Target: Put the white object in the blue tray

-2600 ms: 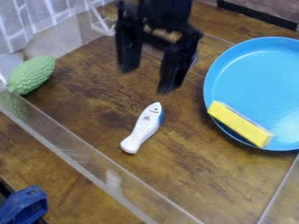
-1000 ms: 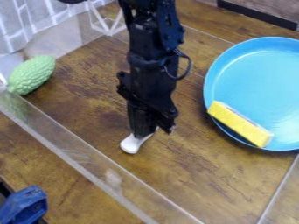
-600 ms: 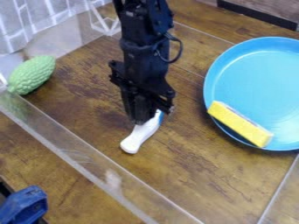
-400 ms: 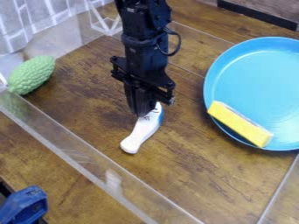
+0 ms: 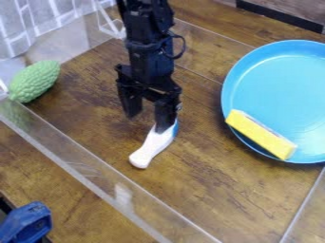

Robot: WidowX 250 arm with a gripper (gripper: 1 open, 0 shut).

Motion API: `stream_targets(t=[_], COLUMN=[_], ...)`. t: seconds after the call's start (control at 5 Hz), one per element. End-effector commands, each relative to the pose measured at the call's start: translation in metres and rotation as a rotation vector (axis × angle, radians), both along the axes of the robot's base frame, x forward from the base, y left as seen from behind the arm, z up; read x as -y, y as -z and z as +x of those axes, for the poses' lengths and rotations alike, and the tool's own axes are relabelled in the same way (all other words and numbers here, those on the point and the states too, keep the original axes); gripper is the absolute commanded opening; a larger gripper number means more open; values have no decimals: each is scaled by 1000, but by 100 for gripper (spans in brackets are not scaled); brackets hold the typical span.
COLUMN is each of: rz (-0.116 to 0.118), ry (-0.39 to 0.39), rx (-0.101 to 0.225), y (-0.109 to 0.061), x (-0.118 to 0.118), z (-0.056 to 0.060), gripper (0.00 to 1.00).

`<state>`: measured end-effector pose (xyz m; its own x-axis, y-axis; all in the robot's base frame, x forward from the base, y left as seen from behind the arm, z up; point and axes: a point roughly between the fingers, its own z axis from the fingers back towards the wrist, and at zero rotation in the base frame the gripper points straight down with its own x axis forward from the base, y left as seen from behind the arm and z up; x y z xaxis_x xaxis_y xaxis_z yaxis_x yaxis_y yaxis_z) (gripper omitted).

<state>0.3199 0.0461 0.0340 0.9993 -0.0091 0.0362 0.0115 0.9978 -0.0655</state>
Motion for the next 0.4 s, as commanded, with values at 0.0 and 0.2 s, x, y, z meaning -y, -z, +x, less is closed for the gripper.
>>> stream_targets(t=[0.0,0.2], rz=[0,-7], ry=[77,34], rx=[82,98], y=[-16,-10], x=[9,19], z=[-3,-9], gripper=[100,100])
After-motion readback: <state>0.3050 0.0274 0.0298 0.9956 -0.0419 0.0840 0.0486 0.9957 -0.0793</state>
